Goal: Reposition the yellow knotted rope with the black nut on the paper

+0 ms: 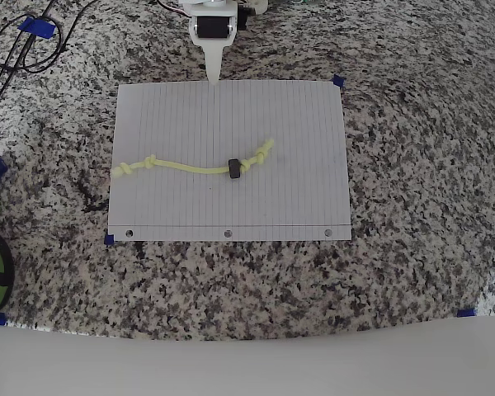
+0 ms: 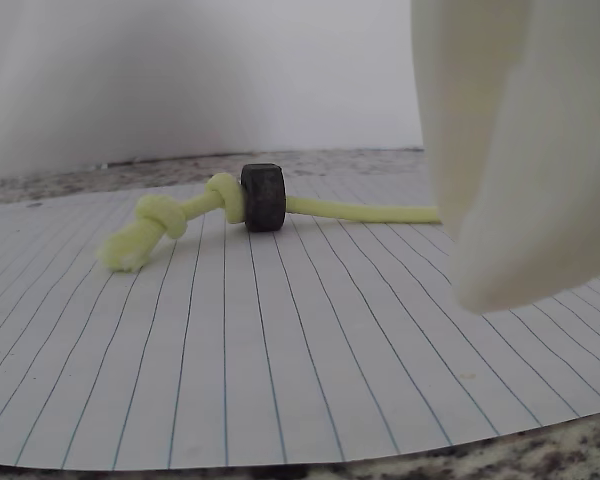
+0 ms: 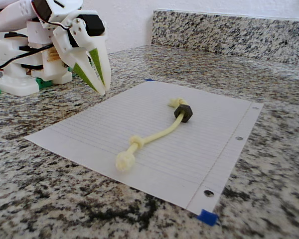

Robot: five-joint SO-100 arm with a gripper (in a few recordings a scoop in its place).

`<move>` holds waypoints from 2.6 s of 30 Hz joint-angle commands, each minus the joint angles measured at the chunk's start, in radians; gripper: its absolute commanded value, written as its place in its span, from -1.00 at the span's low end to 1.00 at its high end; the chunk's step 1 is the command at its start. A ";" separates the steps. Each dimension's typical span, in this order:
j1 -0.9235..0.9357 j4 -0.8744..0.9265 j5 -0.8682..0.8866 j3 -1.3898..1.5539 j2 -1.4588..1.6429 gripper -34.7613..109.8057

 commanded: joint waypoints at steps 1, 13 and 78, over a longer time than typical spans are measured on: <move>-0.002 0.002 -0.003 0.003 0.003 -0.37; -0.002 0.002 -0.003 0.003 0.003 -0.37; 0.003 -0.526 0.486 -0.600 -1.144 -0.10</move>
